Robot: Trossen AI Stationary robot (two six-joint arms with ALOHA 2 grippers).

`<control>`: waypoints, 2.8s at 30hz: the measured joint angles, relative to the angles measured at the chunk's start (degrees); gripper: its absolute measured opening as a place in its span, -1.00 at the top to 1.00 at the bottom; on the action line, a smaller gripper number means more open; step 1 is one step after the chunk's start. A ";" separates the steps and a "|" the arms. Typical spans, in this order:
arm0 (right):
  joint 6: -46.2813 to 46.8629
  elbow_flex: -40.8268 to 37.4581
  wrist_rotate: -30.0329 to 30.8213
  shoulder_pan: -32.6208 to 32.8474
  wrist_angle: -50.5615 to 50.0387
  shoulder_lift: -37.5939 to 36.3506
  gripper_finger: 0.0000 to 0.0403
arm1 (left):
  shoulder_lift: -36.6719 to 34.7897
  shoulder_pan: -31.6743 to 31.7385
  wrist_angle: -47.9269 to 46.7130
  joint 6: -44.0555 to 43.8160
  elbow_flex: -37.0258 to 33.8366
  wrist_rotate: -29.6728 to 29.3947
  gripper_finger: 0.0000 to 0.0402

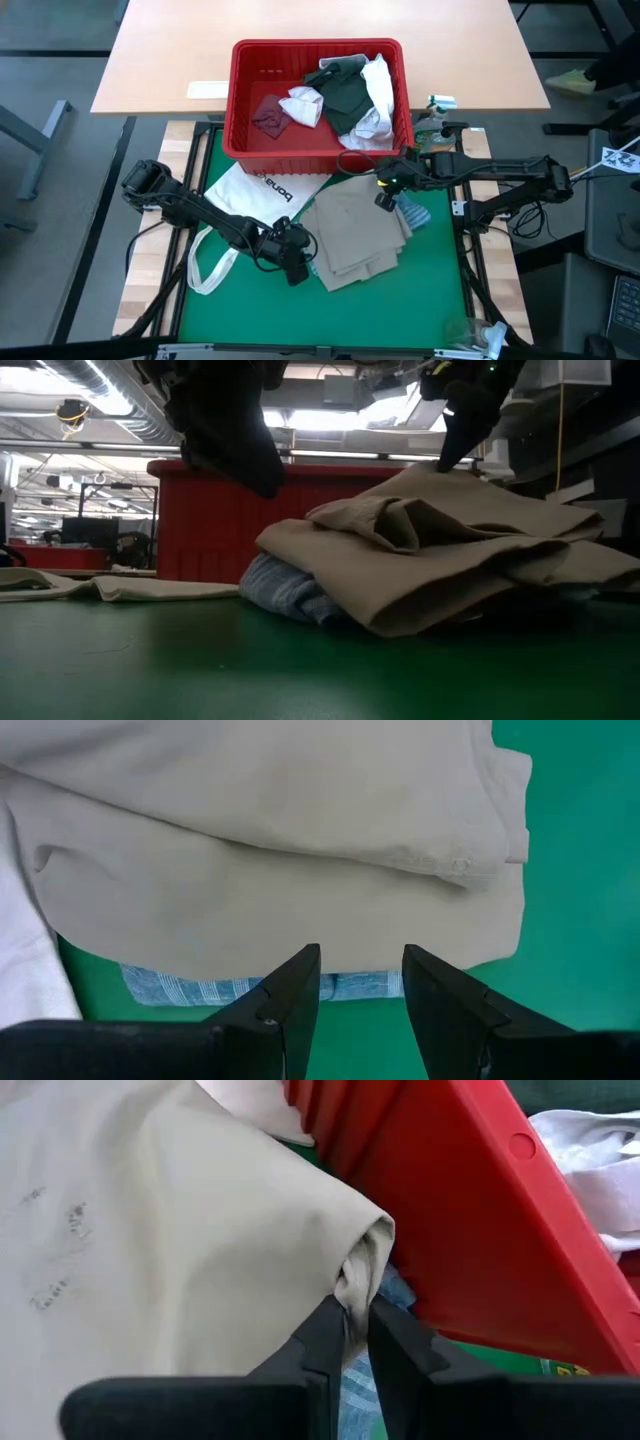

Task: Fold Laundry from Bin
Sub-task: Stack the brown shorts on top of the blue polo shirt, then remove the white polo shirt from the red bin

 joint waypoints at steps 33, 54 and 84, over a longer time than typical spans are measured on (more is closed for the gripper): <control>0.41 -14.15 -21.52 0.07 10.57 3.93 0.29 | 0.08 11.47 2.17 0.00 -0.37 -10.51 0.31; 10.10 -25.31 -28.33 4.37 20.42 3.93 0.31 | -0.85 18.64 1.94 2.48 -6.73 1.20 0.31; -4.87 7.00 -18.48 7.50 15.43 3.78 0.31 | -9.97 16.83 20.20 7.14 -6.73 14.09 0.31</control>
